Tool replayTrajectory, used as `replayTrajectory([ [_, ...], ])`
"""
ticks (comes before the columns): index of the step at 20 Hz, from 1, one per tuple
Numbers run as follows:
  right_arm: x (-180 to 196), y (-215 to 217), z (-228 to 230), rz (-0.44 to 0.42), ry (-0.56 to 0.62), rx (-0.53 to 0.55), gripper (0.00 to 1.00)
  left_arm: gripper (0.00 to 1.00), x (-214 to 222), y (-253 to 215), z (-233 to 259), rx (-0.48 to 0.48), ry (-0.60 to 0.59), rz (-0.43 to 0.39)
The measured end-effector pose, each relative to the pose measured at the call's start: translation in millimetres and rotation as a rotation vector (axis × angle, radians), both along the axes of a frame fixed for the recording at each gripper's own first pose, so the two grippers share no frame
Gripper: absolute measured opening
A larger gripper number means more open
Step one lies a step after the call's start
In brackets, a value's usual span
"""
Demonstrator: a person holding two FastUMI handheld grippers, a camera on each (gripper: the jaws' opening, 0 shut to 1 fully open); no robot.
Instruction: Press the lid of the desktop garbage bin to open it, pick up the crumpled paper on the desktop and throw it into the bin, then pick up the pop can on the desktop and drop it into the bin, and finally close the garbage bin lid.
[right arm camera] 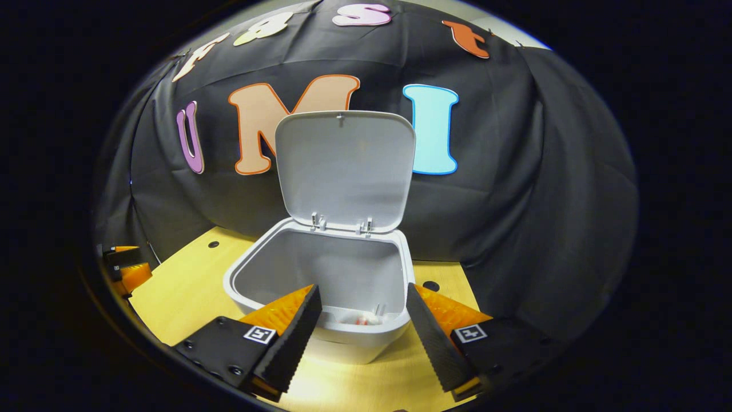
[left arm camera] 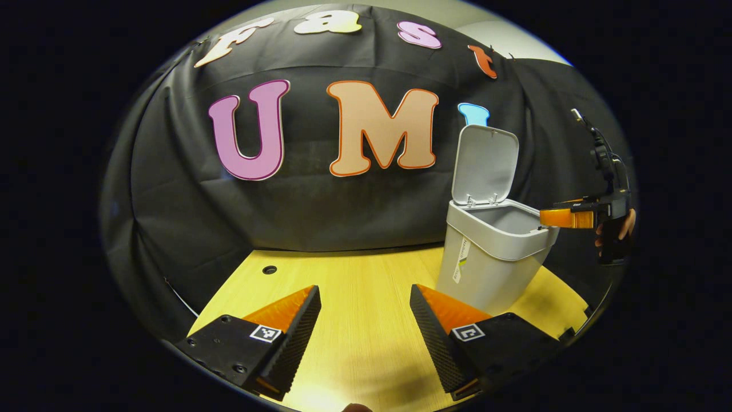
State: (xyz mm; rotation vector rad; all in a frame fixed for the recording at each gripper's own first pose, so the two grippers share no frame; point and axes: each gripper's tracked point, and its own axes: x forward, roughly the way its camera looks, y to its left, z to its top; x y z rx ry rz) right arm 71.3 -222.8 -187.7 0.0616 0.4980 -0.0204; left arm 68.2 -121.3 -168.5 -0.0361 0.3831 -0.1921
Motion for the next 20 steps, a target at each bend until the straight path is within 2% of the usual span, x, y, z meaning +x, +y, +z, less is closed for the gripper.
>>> replayTrajectory([
  [4,8,0,20,-0.009,-0.045,0.003,1.0,0.92,-3,4,2,0.002,-0.005,0.007],
  [11,42,8,84,0.008,-0.176,-0.005,0.99,0.92,-6,15,4,0.003,-0.014,0.018],
  [20,109,11,174,0.004,-0.329,-0.06,0.98,0.93,-6,41,-1,0.012,-0.007,0.061],
])
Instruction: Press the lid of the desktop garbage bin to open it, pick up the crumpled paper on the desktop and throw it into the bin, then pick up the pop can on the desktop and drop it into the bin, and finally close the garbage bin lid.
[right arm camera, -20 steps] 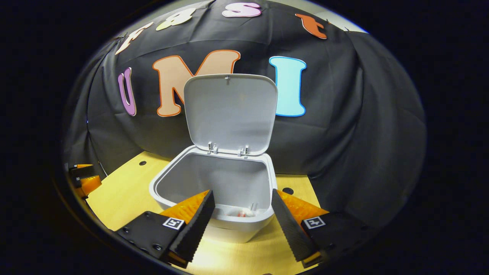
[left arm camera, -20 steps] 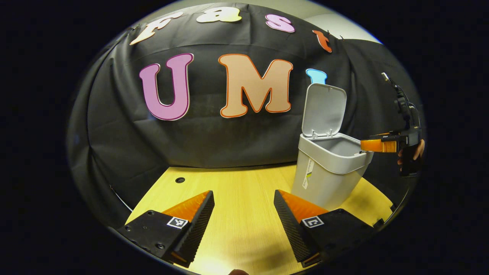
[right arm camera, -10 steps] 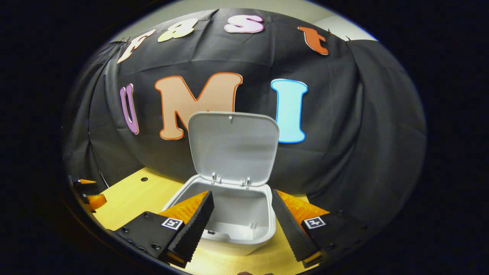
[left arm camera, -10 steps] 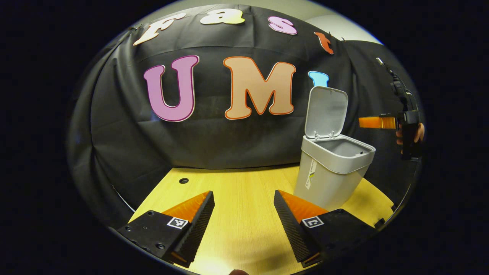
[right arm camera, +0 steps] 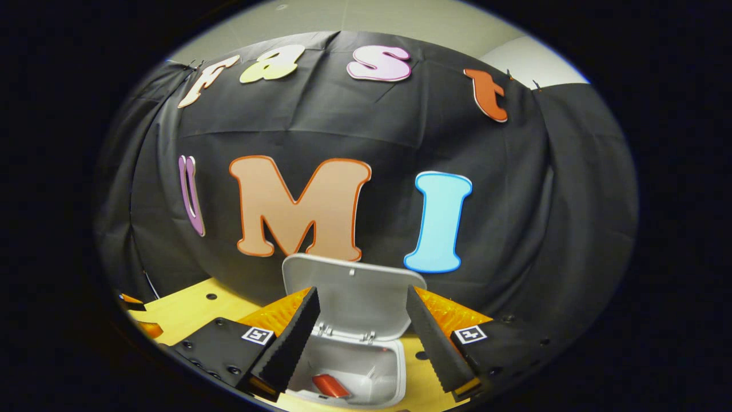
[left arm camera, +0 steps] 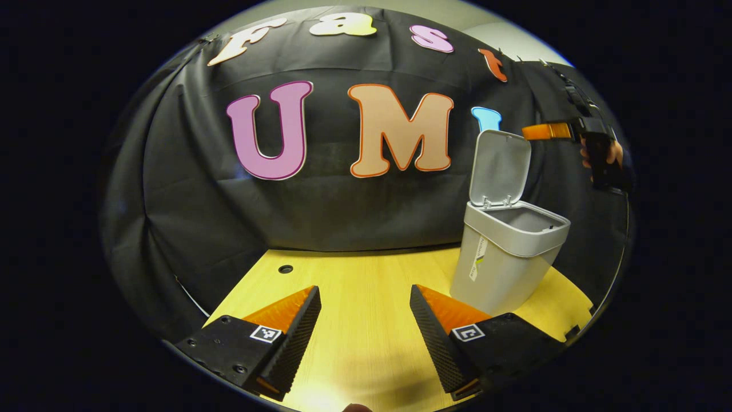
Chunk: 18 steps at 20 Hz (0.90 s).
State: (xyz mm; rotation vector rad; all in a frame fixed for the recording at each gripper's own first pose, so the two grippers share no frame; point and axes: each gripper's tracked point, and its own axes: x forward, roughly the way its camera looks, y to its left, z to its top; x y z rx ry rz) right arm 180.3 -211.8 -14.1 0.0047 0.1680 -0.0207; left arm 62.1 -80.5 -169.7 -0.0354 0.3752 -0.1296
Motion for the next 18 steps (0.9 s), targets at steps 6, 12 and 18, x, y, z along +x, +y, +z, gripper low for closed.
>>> replayTrajectory([
  [6,58,0,27,-0.02,-0.054,-0.003,0.98,0.92,3,23,-2,0.011,-0.006,0.051],
  [12,88,7,-5,-0.022,0.04,0.048,0.98,0.92,4,42,-5,0.03,-0.001,0.095],
  [18,54,15,-19,-0.001,0.082,0.134,0.96,0.92,10,41,-5,0.033,0.0,0.09],
])
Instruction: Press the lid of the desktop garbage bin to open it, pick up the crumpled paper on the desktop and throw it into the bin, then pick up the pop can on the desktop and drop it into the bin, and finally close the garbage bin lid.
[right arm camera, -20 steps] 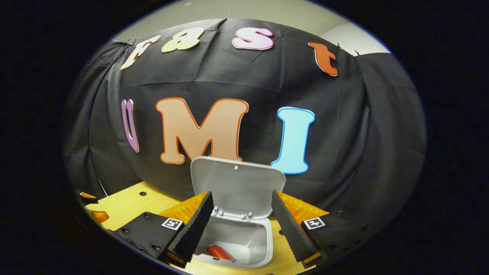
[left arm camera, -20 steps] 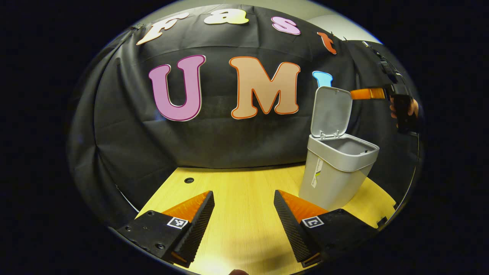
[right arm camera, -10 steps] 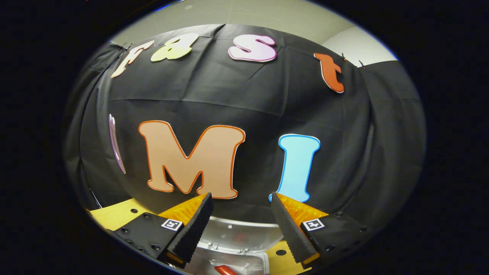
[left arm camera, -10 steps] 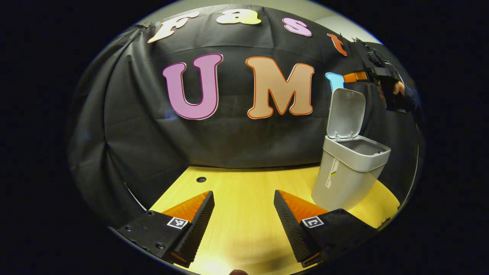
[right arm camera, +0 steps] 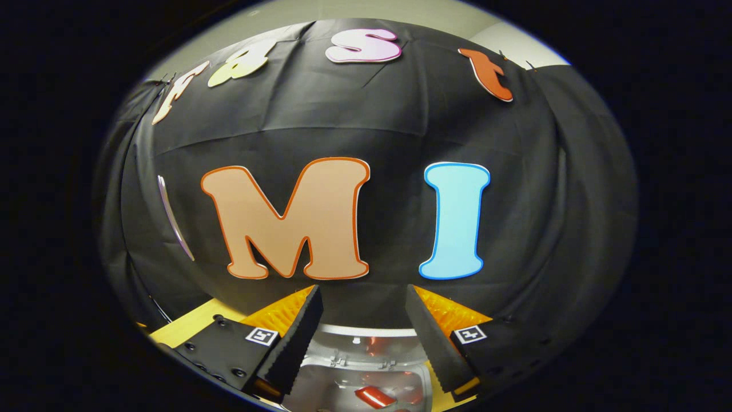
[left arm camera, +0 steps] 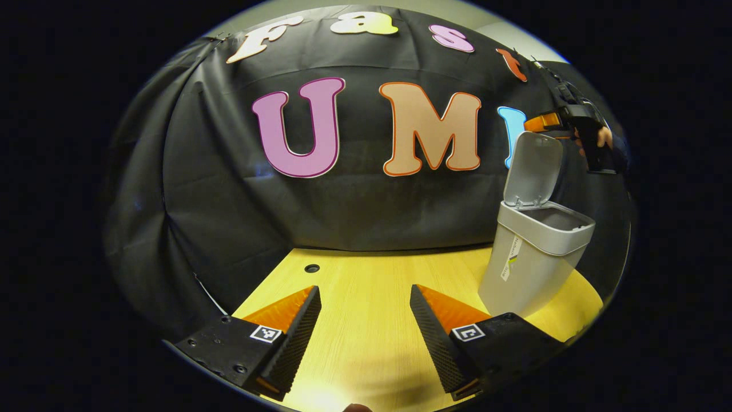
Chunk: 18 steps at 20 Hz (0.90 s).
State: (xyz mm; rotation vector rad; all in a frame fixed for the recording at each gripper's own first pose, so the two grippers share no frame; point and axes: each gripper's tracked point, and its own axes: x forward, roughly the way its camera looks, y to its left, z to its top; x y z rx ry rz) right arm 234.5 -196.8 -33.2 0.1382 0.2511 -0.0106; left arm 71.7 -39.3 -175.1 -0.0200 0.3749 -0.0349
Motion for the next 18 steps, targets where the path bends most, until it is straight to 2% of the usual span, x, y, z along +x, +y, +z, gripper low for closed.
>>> replayTrajectory([
  [4,-45,6,-18,0.018,0.034,0.03,0.96,0.92,0,-10,4,0.004,-0.01,-0.028],
  [9,-89,12,-47,0.025,0.066,-0.006,0.96,0.92,-5,-23,9,0.003,-0.02,-0.055],
  [18,-132,22,-110,0.011,0.182,0.05,0.96,0.92,-15,-32,10,0.014,-0.016,-0.086],
])
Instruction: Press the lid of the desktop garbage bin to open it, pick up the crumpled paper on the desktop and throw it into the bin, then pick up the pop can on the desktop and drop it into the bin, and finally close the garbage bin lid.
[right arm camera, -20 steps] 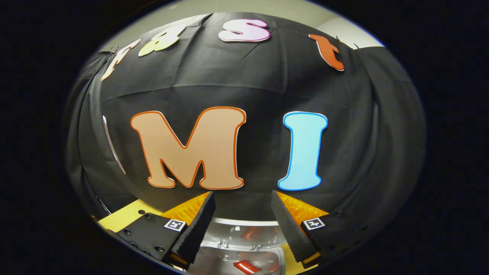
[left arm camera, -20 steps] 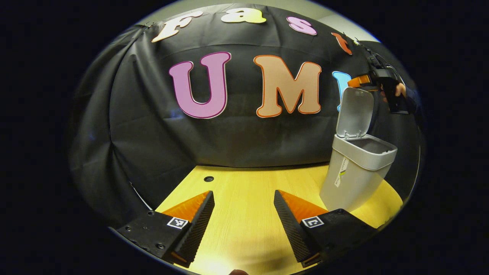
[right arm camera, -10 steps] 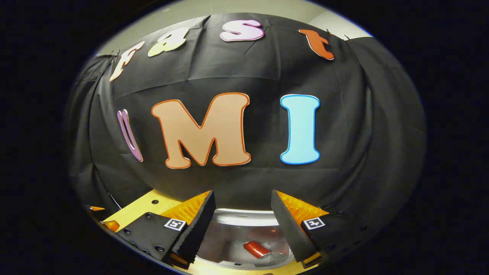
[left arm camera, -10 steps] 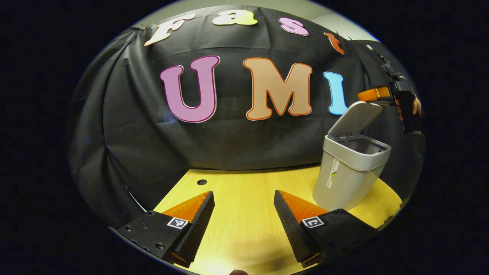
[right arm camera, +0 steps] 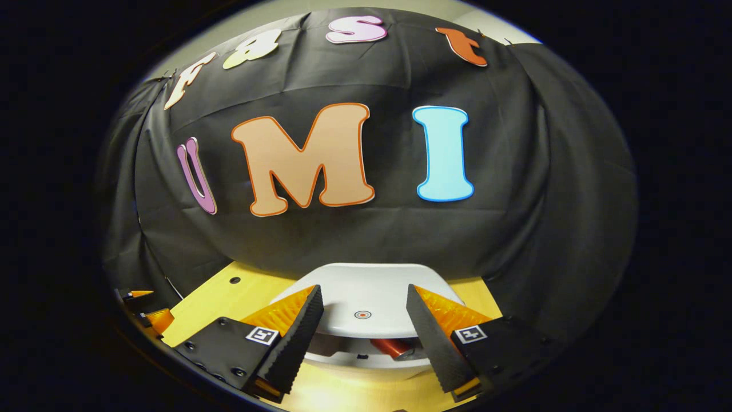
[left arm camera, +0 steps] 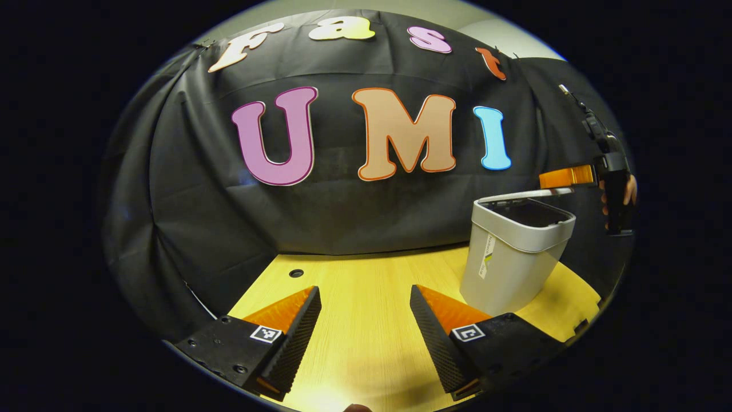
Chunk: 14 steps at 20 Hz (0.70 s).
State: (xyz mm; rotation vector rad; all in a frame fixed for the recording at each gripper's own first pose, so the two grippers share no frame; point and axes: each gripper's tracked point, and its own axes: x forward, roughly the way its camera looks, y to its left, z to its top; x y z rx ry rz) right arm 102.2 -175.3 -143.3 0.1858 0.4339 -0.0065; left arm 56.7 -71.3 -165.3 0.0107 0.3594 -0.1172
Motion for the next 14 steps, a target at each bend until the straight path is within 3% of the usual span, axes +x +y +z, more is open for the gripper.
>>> replayTrajectory([
  [4,-14,6,-36,-0.01,0.063,-0.02,0.95,0.92,-1,0,1,0.006,0.002,-0.004],
  [8,-17,6,-40,-0.071,0.033,-0.024,0.94,0.93,-2,0,0,0.011,0.009,-0.005],
  [14,-17,9,-46,-0.072,0.033,-0.035,0.91,0.92,-2,-2,-1,0.013,0.016,-0.018],
])
